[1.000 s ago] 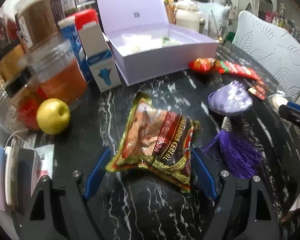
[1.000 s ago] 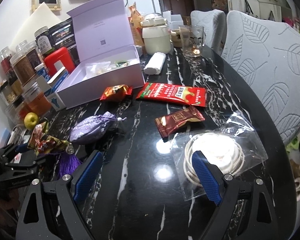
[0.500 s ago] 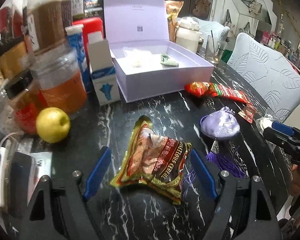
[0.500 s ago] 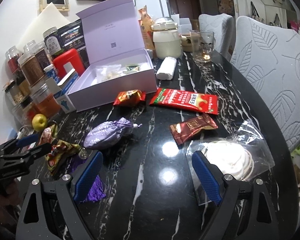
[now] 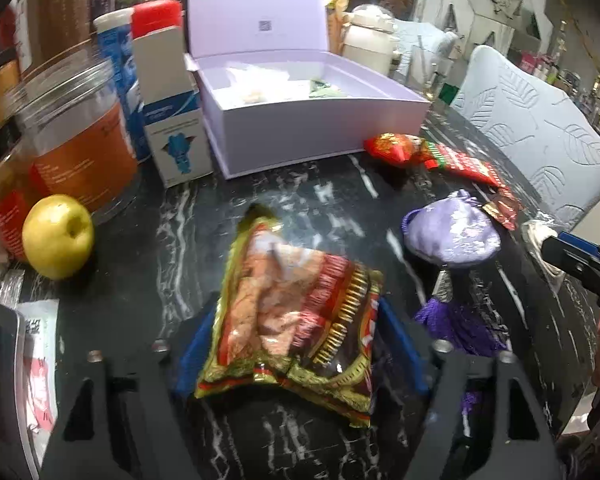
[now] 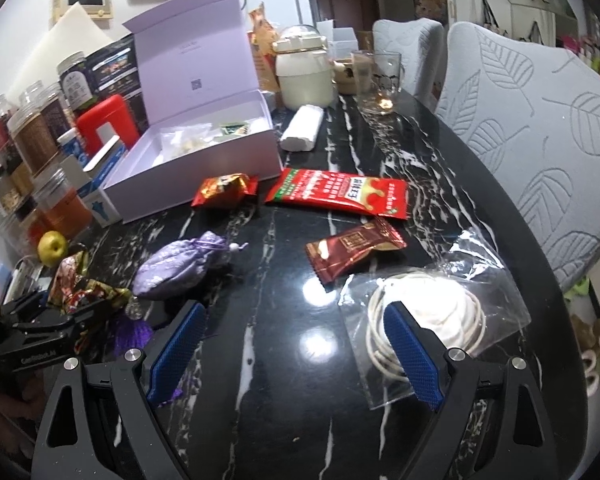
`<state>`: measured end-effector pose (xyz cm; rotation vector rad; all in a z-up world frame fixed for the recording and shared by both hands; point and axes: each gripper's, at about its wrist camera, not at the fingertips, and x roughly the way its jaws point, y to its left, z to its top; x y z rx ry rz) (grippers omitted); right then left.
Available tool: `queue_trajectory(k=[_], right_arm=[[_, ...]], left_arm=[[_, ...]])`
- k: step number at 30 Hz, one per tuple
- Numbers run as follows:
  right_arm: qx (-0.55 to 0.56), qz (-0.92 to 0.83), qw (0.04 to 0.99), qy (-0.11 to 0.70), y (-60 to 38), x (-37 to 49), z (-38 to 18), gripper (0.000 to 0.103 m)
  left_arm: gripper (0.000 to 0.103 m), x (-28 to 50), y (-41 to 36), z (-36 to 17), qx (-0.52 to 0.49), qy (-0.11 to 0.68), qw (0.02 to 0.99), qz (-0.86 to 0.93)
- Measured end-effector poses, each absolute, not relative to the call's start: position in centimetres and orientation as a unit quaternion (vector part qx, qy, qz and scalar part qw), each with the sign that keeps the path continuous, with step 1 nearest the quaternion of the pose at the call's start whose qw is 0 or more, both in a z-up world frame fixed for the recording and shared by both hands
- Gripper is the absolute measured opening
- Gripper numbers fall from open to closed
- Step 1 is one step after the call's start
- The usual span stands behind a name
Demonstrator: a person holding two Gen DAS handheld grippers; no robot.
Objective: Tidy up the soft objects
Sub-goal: 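Lift the cereal bag with the left gripper and hold it, then grasp the brown-red candy packet with the right gripper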
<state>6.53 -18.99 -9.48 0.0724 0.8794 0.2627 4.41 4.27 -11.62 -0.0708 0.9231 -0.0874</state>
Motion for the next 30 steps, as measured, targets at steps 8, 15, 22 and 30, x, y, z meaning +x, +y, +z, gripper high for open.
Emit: queue_trajectory(k=[8, 15, 22, 30], right_arm=[[0.042, 0.105, 0.898, 0.426, -20.3, 7.8, -9.6, 0.092], [0.056, 0.109, 0.895, 0.430, -20.1, 10.3, -10.2, 0.091], [0.062, 0.082, 0.883, 0.458, -19.8, 13.4, -11.7, 0.082], [0.006, 0.055, 0.891, 0.450, -18.3, 14.7, -12.2, 0.055]], left_arm=[[0.055, 5.1, 3.6, -10.9, -0.039, 0.428, 0.902, -0.038], [0.055, 5.4, 4.0, -9.3, -0.049, 0.408, 0.911, -0.027], [0.055, 5.8, 4.3, -7.9, -0.066, 0.381, 0.922, -0.013], [0.055, 6.6, 4.9, -8.7, -0.088, 0.387, 0.918, -0.013]])
